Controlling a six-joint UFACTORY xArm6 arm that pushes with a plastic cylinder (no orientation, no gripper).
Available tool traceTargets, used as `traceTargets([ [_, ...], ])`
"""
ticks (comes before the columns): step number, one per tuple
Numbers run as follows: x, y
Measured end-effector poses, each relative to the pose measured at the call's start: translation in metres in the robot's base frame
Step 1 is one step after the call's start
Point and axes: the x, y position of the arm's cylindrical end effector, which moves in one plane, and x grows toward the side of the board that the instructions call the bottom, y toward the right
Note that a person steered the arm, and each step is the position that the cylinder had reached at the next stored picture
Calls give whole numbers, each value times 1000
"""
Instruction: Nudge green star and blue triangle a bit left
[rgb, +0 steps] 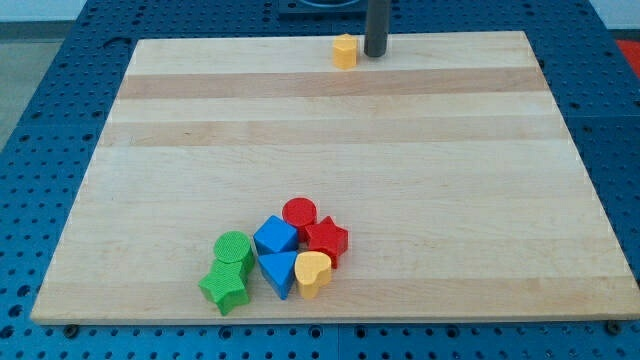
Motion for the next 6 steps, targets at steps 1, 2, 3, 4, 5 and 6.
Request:
traceTargets([
  [1,0,-23],
  [2,0,-30],
  [3,2,-15],
  [4,40,58],
  [5,92,150],
  [6,154,220],
])
